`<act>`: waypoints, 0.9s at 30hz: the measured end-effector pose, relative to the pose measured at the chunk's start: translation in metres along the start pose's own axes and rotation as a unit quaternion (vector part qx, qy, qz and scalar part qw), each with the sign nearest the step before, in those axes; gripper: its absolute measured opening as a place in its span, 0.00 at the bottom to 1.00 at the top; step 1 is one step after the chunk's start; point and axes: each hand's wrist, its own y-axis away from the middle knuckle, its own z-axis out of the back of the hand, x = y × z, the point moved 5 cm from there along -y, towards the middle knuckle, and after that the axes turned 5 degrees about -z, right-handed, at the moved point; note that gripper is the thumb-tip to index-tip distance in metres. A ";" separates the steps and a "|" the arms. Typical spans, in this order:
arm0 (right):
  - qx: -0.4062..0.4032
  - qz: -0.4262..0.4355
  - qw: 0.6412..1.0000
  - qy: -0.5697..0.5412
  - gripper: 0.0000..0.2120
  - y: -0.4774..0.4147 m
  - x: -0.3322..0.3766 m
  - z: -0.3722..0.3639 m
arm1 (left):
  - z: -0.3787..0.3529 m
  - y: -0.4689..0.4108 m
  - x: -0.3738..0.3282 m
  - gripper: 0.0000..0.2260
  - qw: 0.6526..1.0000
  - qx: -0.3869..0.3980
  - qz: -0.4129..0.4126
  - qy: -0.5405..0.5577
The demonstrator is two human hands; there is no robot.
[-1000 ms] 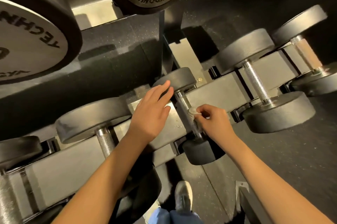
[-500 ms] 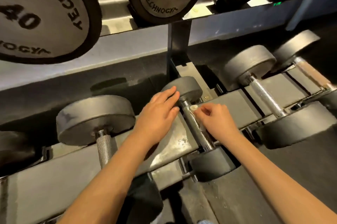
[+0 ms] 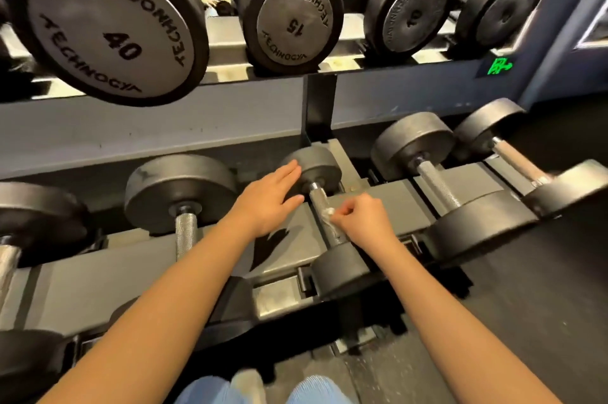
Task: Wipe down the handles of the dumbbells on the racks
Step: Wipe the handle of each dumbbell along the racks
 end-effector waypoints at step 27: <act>-0.010 0.006 0.998 -0.056 0.05 -0.028 0.018 -0.004 | 0.007 -0.008 0.005 0.21 0.987 -0.003 0.027 0.156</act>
